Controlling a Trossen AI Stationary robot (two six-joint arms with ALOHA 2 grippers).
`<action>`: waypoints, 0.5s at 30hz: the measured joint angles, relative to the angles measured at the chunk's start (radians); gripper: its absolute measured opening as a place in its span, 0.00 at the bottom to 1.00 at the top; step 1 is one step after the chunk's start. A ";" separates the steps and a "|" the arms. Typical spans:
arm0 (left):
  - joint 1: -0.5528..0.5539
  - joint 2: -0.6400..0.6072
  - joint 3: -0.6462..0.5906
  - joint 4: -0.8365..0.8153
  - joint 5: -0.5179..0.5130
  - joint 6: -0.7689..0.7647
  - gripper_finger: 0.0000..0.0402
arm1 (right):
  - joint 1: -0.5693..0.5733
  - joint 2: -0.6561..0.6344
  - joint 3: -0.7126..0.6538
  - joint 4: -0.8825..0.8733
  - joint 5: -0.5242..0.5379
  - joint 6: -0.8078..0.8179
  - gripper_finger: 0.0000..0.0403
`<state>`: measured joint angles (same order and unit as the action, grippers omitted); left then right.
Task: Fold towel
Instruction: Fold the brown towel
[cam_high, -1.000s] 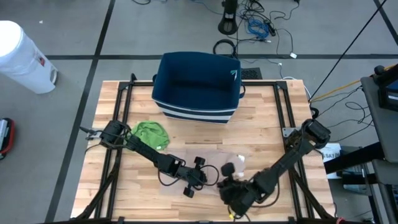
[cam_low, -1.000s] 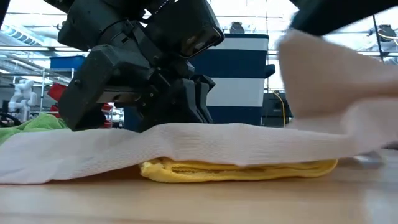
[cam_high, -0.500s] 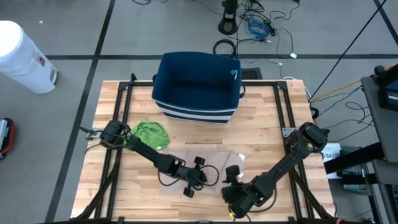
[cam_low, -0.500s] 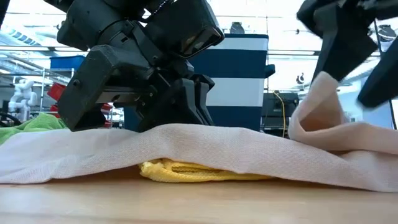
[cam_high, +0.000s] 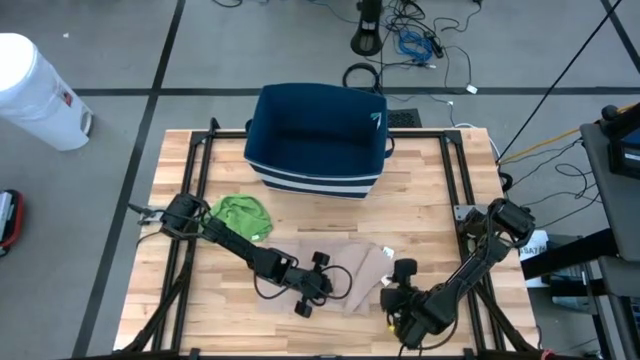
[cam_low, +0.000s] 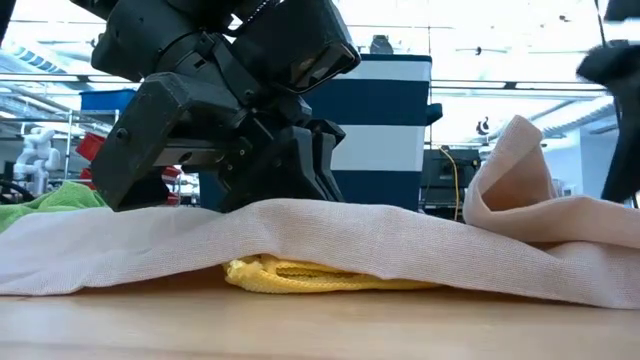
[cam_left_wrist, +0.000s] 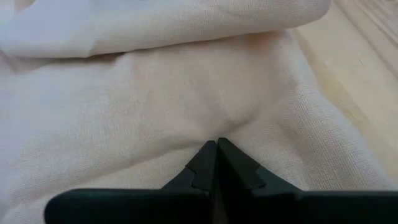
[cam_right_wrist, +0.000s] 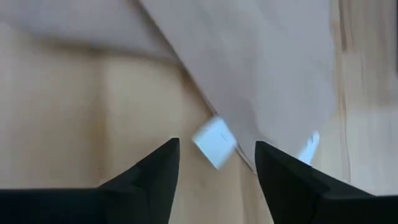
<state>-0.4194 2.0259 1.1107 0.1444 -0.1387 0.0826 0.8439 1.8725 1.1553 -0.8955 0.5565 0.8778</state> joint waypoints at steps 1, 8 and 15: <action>0.000 0.000 0.000 0.000 0.000 0.000 0.06 | -0.006 0.000 -0.021 -0.001 -0.015 0.017 0.47; 0.000 0.000 0.000 0.000 0.000 -0.003 0.06 | -0.029 -0.039 -0.118 0.075 -0.028 0.069 0.42; 0.000 0.000 0.000 0.000 0.001 -0.001 0.06 | -0.071 -0.089 -0.184 0.285 -0.033 -0.135 0.42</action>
<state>-0.4194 2.0262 1.1107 0.1440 -0.1379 0.0816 0.7726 1.7838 0.9712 -0.6100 0.5231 0.7430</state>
